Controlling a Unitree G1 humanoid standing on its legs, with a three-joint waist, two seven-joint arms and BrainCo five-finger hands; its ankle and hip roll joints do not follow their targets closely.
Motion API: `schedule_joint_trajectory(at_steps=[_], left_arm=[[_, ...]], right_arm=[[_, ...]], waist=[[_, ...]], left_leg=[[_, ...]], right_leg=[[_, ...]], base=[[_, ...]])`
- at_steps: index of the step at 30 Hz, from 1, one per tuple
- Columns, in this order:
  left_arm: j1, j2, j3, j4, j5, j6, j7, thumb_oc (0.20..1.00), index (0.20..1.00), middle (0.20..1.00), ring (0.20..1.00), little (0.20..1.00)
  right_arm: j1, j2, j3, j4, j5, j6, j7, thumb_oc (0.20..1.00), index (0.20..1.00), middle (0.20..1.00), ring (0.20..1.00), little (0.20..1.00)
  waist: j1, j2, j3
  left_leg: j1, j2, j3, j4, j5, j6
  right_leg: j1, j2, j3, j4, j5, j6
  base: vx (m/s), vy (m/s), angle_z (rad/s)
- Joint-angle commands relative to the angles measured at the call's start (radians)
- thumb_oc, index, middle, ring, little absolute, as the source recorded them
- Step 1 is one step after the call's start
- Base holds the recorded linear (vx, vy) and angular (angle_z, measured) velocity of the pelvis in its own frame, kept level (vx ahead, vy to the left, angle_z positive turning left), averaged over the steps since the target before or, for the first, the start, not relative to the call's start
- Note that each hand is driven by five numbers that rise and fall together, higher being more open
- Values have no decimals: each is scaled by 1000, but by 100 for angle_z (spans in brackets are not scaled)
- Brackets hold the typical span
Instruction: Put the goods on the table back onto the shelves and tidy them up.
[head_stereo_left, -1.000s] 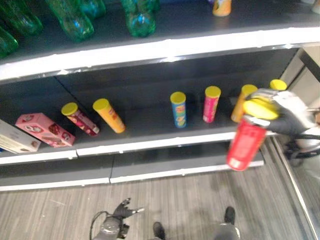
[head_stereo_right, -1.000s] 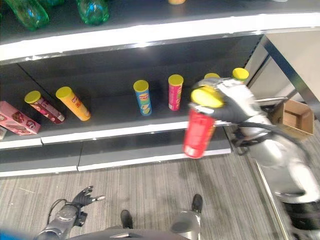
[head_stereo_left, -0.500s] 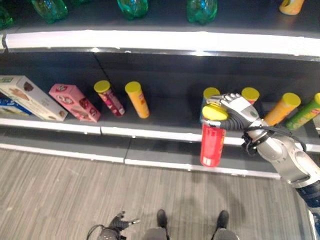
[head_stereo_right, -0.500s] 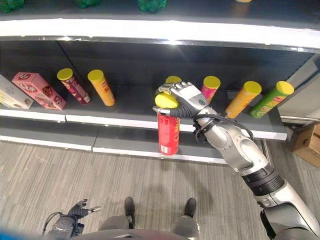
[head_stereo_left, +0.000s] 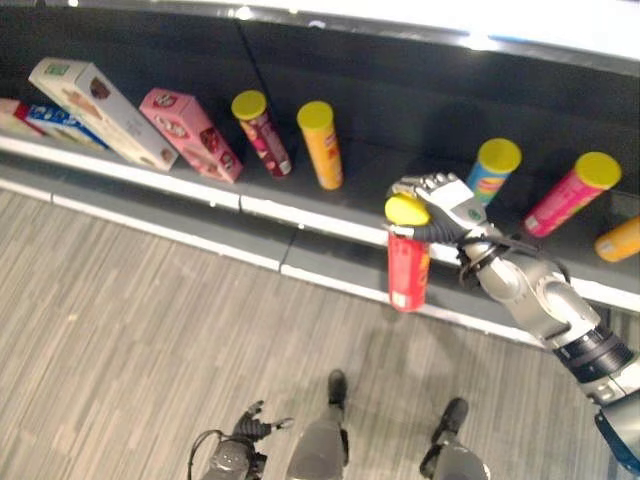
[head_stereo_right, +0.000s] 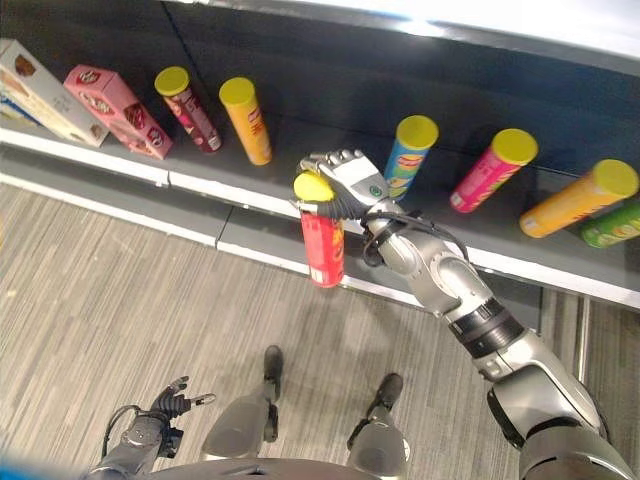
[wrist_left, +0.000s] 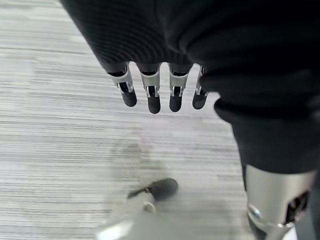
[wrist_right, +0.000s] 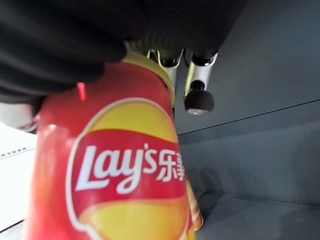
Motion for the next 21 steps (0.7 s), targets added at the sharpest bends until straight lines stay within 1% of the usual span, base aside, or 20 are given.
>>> schedule_joint_trajectory(at_steps=[1, 2, 3, 4, 5, 6, 9, 10, 11, 16, 21], left_arm=[[-36, 47, -56, 11, -36, -21, 20, 1000, 1000, 1000, 1000, 1000], [-36, 49, -59, 6, -43, -24, 23, 1000, 1000, 1000, 1000, 1000], [-34, 56, -68, -2, -44, -32, 26, 1000, 1000, 1000, 1000, 1000], [-34, 61, -74, -3, -43, -36, 29, 1000, 1000, 1000, 1000, 1000], [-34, 61, -74, -3, -43, -36, 29, 1000, 1000, 1000, 1000, 1000], [-39, 66, -87, -8, -34, -38, 30, 1000, 1000, 1000, 1000, 1000], [-52, 74, -110, -11, -35, -50, 39, 1000, 1000, 1000, 1000, 1000], [-54, 74, -111, -11, -36, -50, 39, 1000, 1000, 1000, 1000, 1000], [-64, 78, -124, -19, -46, -54, 46, 1000, 1000, 1000, 1000, 1000], [-75, 99, -149, -65, -52, -68, 44, 1000, 1000, 1000, 1000, 1000], [-78, 109, -158, -86, -61, -71, 40, 1000, 1000, 1000, 1000, 1000]], right_arm=[[-114, -9, -8, 11, -37, 22, -132, 200, 200, 200, 200, 200], [-130, -13, -20, 32, -41, 31, -163, 200, 200, 200, 200, 200], [-155, -23, -42, 73, -59, 49, -211, 200, 200, 200, 200, 200], [-175, -32, -48, 104, -68, 61, -237, 200, 200, 200, 200, 200], [-175, -32, -48, 104, -68, 61, -237, 200, 200, 200, 200, 200], [-208, -45, -65, 137, -88, 77, -285, 200, 200, 200, 200, 200], [-283, -69, -71, 241, -81, 106, -361, 200, 200, 200, 200, 200], [-286, -70, -69, 245, -81, 106, -364, 200, 200, 200, 200, 200], [-329, -89, -75, 290, -80, 130, -400, 200, 200, 200, 200, 200], [-425, -158, -71, 383, -86, 175, -462, 200, 200, 200, 200, 200], [-464, -194, -52, 433, -69, 188, -484, 200, 200, 200, 200, 200]], waist=[[29, 19, -13], [34, 28, -10], [46, 41, -2], [54, 50, 1], [54, 50, 1], [61, 61, 3], [74, 75, 10], [74, 76, 11], [81, 87, 15], [98, 108, 20], [106, 122, 24]], left_leg=[[19, 22, 86, 2, -27, -40], [20, 24, 71, 2, -42, -47], [10, 20, 61, 3, -39, -48], [2, 17, 54, 4, -35, -48], [2, 17, 54, 4, -35, -48], [-12, 13, 42, 4, -29, -49], [-31, 8, 30, 4, -20, -50], [-32, 7, 29, 4, -20, -50], [-43, 4, 21, 4, -17, -49], [-70, -4, 1, 5, -9, -50], [-89, -10, -6, 6, -6, -49]], right_leg=[[-18, -64, 22, 111, -44, 47], [-14, -63, 28, 119, -64, 57], [-18, -68, 22, 132, -71, 57], [-21, -72, 16, 138, -75, 57], [-21, -72, 16, 138, -75, 57], [-28, -78, 7, 147, -80, 57], [-40, -84, 2, 160, -84, 56], [-41, -85, 2, 161, -85, 56], [-48, -89, -9, 168, -90, 55], [-60, -95, -25, 172, -93, 57], [-70, -101, -31, 175, -95, 59]], base=[[54, -41, 44], [65, -43, 40], [66, -40, 35], [2, -18, 24], [-1, -22, 27], [2, -14, 24], [-4, -8, 17], [-8, -13, 19], [-13, -10, 15], [-9, -17, 8], [5, -1, 9]])
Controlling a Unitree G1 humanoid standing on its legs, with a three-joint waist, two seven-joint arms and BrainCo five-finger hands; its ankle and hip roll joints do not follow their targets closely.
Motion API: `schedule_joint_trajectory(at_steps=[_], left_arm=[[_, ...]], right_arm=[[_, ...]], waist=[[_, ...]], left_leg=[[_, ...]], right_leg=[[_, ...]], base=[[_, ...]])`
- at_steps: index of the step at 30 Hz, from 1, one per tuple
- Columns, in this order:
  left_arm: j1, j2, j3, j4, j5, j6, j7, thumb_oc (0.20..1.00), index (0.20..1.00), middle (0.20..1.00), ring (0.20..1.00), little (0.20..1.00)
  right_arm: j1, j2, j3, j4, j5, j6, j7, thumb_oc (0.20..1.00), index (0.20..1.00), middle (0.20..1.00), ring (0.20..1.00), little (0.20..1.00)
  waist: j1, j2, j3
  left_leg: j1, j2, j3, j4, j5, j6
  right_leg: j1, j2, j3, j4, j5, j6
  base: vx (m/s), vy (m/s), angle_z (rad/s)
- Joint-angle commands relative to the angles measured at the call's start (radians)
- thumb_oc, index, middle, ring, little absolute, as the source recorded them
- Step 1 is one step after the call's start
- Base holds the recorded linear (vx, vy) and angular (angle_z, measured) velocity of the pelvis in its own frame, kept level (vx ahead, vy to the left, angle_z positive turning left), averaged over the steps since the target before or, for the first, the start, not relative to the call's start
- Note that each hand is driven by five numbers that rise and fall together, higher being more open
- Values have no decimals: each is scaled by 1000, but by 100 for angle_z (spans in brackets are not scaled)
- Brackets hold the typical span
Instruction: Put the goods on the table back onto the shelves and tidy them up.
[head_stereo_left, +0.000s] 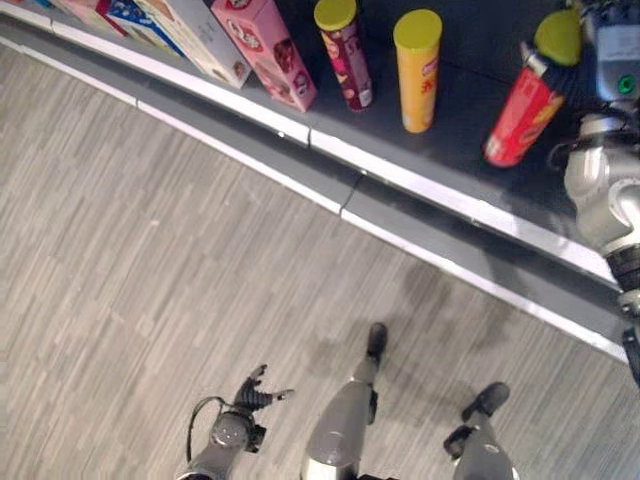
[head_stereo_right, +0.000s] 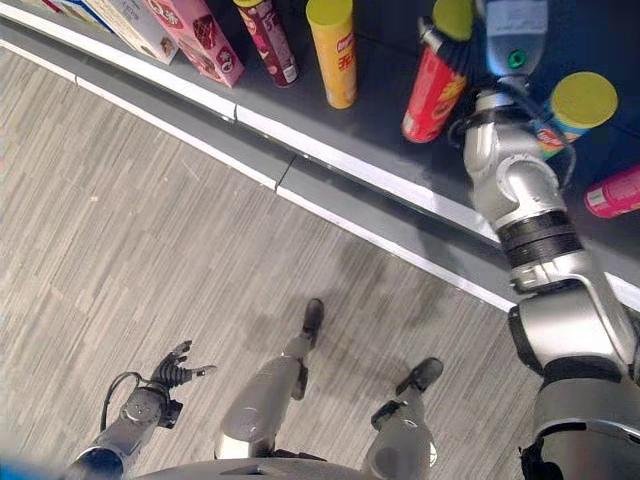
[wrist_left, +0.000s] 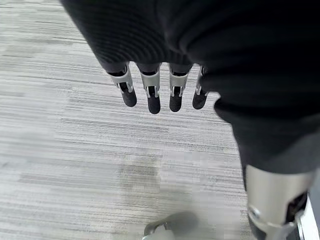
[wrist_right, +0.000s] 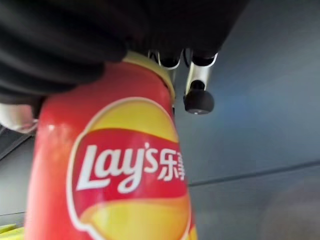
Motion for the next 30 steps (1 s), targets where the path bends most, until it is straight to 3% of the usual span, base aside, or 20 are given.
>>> schedule_joint_trajectory(at_steps=[1, 7, 30], left_arm=[[-30, 54, -82, 6, -50, -21, 16, 1000, 1000, 1000, 1000, 1000], [-33, 57, -87, 0, -51, -21, 13, 1000, 1000, 1000, 1000, 1000], [-30, 58, -96, 2, -80, -29, 25, 1000, 1000, 1000, 1000, 1000]], right_arm=[[-101, -41, 53, 1, -2, 1, -62, 200, 200, 200, 200, 200], [-126, -37, 96, 42, 7, -1, -49, 200, 200, 200, 200, 200], [-215, -1, 234, 185, 44, -14, -15, 200, 200, 200, 200, 200]], waist=[[26, 11, -48], [37, 26, -47], [61, 30, -20]], left_leg=[[17, 36, 103, 6, -41, -66], [0, 26, 97, 8, -41, -61], [-29, 9, 83, 12, -39, -54]], right_leg=[[-48, -66, 66, 176, -93, 56], [-64, -73, 66, 179, -91, 57], [-87, -75, 54, 184, -90, 54]], base=[[0, 0, 0], [7, 5, 2], [2, -1, 0]])
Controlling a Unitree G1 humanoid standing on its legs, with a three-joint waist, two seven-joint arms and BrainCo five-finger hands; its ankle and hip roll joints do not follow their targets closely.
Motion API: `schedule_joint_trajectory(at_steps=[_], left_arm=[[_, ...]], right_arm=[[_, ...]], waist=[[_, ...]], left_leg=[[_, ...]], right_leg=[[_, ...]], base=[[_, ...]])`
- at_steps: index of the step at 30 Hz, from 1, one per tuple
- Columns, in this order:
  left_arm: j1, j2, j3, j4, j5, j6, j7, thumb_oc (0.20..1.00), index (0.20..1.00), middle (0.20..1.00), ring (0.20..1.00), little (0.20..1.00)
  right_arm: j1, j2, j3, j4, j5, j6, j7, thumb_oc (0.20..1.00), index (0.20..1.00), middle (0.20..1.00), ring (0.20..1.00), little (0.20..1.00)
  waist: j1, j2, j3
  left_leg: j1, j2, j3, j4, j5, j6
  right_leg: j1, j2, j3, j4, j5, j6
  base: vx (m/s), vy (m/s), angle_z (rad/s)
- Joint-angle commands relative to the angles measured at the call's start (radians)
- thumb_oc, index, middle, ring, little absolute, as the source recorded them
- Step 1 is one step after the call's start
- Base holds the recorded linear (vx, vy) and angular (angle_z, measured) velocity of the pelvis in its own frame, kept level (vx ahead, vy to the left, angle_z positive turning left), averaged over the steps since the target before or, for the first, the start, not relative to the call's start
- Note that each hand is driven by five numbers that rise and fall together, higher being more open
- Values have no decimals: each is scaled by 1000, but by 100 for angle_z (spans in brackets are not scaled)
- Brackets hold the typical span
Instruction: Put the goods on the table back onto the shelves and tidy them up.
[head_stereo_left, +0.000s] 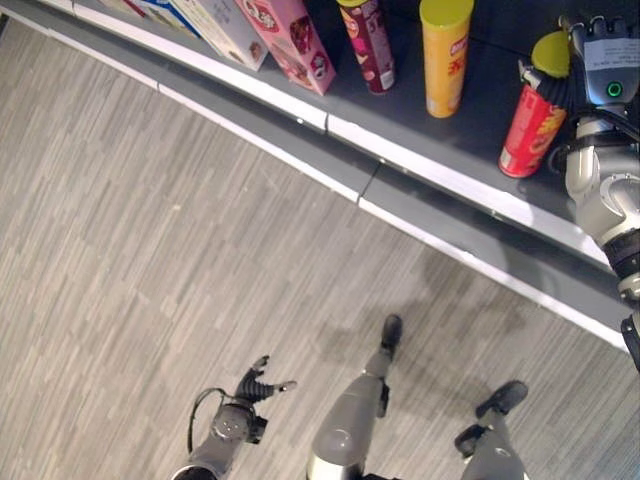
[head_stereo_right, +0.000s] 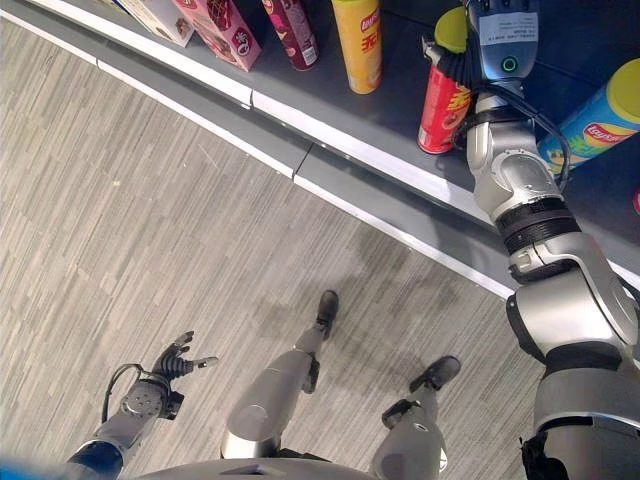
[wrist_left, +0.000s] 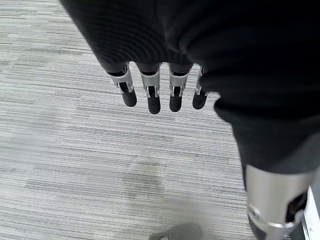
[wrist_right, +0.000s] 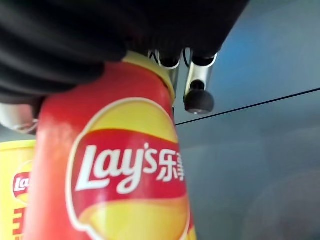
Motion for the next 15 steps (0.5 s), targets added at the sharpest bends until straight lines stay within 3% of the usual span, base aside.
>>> schedule_joint_trajectory(at_steps=[1, 15], left_arm=[[-24, 42, -68, 20, -45, -16, 22, 1000, 1000, 1000, 1000, 1000], [-21, 50, -73, 16, -56, -17, 24, 1000, 1000, 1000, 1000, 1000]], right_arm=[[-143, -21, 84, 14, 34, -13, -19, 200, 200, 200, 200, 200], [-210, -45, 104, 59, 62, -3, -38, 200, 200, 200, 200, 200]], waist=[[31, -5, -14], [44, 5, -19]], left_leg=[[22, 22, 88, 11, -49, -59], [18, 11, 78, 12, -52, -55]], right_leg=[[-48, -66, 67, 184, -91, 49], [-49, -70, 61, 184, -88, 54]], base=[[0, 0, 0], [0, 0, 0]])
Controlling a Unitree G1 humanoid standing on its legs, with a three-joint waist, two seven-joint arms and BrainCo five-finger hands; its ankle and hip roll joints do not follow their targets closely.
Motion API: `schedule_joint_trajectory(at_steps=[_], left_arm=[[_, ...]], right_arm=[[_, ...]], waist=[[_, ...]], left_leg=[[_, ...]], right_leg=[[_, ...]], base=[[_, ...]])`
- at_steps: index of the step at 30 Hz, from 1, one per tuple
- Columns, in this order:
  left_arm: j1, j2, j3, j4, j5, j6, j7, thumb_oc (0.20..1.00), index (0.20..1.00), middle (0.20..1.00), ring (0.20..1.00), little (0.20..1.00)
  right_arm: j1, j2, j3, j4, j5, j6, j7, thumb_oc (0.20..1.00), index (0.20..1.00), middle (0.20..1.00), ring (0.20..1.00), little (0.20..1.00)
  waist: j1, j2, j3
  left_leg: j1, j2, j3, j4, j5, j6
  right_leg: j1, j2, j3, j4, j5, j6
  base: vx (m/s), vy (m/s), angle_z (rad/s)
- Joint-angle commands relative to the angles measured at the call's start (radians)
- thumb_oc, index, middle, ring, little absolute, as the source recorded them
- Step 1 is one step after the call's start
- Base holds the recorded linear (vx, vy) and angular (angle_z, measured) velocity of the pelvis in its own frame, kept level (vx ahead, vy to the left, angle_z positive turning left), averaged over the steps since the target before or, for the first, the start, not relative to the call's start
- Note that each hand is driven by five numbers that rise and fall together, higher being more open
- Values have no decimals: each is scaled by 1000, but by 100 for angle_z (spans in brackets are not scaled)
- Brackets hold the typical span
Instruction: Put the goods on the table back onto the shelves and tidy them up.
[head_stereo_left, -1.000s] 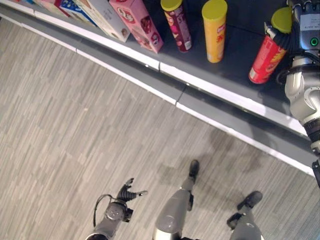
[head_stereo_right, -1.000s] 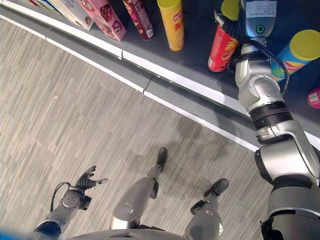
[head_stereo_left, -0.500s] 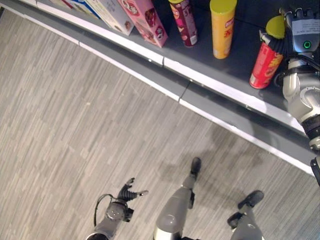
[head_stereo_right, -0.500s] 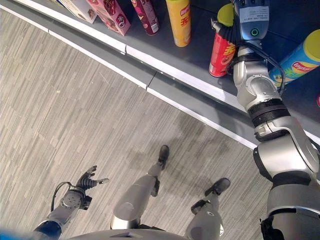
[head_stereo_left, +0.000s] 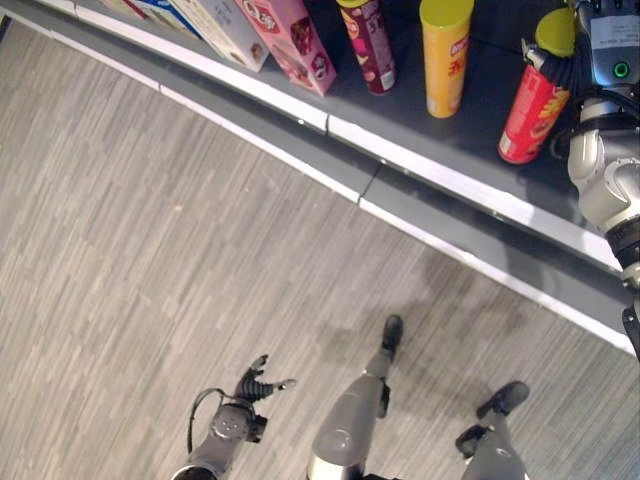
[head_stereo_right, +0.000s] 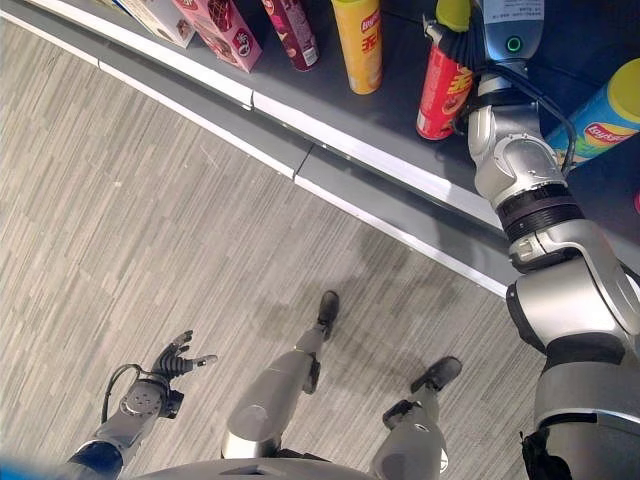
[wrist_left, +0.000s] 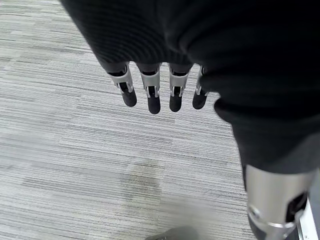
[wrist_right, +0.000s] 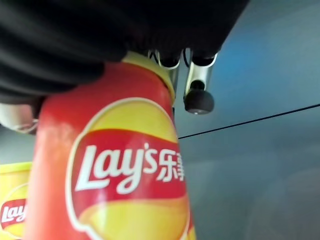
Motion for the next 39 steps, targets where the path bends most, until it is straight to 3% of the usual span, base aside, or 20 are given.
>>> schedule_joint_trajectory(at_steps=[1, 39], left_arm=[[-20, 50, -74, 17, -24, -15, 24, 1000, 1000, 1000, 1000, 1000], [-20, 50, -81, 26, -44, -22, 35, 1000, 1000, 1000, 1000, 1000]], right_arm=[[-149, -45, 86, 34, 36, 0, -39, 200, 200, 200, 200, 200], [-201, -20, 148, 118, 61, 4, -41, 200, 200, 200, 200, 200]], waist=[[42, 0, -16], [56, 9, -15]], left_leg=[[20, 12, 80, 12, -52, -55], [10, 1, 77, 16, -56, -49]], right_leg=[[-50, -69, 64, 184, -88, 54], [-72, -74, 73, 195, -83, 56]], base=[[0, 0, 0], [1, 0, 1]])
